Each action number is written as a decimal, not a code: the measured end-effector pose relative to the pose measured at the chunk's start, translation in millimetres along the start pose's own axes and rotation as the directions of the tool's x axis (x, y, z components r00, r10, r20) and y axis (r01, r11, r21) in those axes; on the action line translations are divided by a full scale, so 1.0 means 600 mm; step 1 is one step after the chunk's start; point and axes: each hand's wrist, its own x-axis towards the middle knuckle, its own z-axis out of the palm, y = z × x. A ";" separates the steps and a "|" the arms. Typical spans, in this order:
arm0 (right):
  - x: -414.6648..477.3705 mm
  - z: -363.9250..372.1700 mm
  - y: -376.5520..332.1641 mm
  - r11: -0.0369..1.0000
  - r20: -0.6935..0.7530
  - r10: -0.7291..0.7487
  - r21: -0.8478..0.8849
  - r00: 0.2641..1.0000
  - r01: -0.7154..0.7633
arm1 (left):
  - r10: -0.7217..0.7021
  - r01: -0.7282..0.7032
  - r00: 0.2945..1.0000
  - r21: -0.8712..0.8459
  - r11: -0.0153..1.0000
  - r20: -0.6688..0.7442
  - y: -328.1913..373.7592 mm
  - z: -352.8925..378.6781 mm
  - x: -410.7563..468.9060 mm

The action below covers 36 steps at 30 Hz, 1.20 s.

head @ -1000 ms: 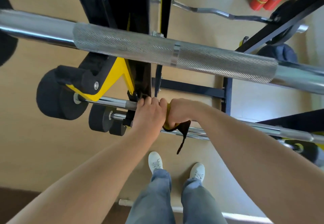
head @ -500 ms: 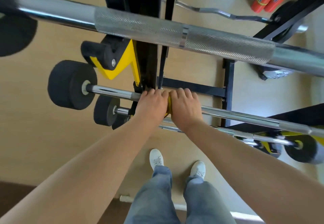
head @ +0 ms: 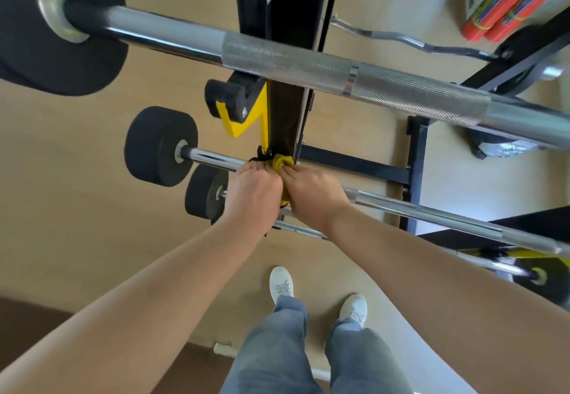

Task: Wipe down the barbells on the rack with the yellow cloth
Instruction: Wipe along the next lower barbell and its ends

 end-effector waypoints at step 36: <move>0.014 -0.062 -0.060 0.903 -0.040 0.159 0.410 0.986 -0.129 | -0.088 0.049 0.975 -0.189 0.981 -0.203 -0.122 -0.022 -0.018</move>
